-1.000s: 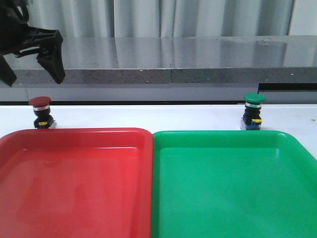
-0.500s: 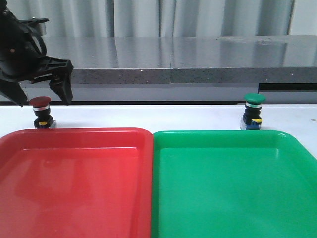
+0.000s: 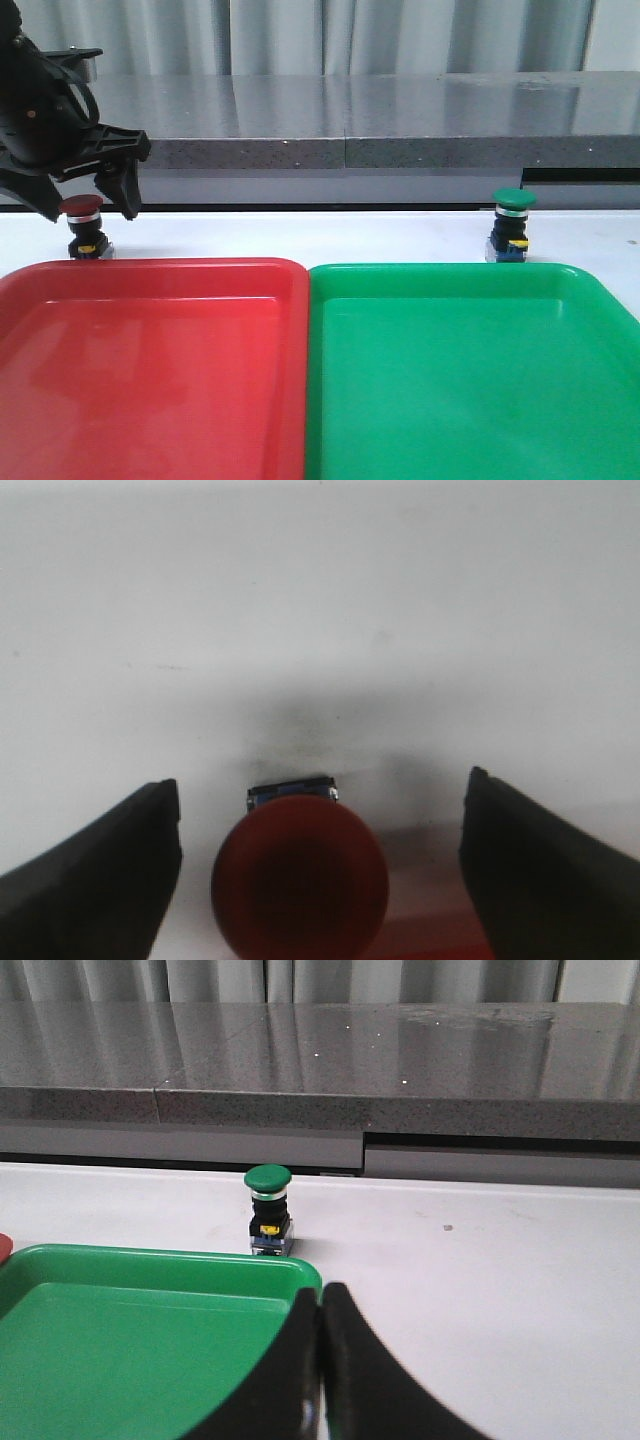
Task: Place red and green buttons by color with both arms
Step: 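Close the left gripper on the red-capped button and lift it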
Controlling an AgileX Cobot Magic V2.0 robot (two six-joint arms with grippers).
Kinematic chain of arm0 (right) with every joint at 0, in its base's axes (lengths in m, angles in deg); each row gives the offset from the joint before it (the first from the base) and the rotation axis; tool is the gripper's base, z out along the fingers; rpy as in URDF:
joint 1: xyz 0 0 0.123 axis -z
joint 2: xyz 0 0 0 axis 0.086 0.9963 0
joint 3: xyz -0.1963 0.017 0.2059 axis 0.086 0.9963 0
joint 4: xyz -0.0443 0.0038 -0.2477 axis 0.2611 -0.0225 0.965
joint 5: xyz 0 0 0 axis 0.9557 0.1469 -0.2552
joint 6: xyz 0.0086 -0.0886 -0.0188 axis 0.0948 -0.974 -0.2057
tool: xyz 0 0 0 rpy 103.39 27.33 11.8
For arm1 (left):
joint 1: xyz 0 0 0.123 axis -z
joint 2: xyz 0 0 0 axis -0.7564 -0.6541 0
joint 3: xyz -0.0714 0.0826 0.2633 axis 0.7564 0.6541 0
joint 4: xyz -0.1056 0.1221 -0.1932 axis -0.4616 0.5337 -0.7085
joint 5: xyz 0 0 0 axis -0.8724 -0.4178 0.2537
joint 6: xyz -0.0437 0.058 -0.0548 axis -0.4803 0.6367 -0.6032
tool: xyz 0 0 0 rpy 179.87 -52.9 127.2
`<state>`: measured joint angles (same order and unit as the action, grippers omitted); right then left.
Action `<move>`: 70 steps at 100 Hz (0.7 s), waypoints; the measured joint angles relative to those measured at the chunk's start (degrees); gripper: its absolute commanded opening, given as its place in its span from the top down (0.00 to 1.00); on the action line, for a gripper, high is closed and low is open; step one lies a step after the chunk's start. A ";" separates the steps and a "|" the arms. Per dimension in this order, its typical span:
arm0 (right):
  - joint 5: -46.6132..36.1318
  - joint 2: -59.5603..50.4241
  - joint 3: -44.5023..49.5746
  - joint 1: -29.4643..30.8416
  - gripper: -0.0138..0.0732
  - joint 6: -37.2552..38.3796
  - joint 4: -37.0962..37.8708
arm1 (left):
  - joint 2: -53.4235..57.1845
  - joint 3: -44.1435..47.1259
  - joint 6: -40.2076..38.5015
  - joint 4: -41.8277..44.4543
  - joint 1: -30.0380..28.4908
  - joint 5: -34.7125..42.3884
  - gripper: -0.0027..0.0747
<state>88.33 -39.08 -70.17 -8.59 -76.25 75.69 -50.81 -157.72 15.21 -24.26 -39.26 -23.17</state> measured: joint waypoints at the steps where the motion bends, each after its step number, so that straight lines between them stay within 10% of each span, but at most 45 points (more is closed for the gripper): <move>1: 0.00 0.00 0.00 0.00 0.97 0.00 0.00 | 0.00 0.00 0.00 0.00 0.00 0.00 0.39; 37: 0.00 0.00 0.00 0.00 0.97 0.00 0.00 | 0.00 0.00 0.00 0.00 0.00 0.00 0.71; 70: 0.00 0.00 0.00 0.00 0.97 0.00 0.00 | 3.33 0.00 0.00 0.00 0.00 -1.05 0.75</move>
<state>88.33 -39.08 -70.17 -8.59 -76.25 75.69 -47.49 -157.72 15.21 -24.26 -39.26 -24.22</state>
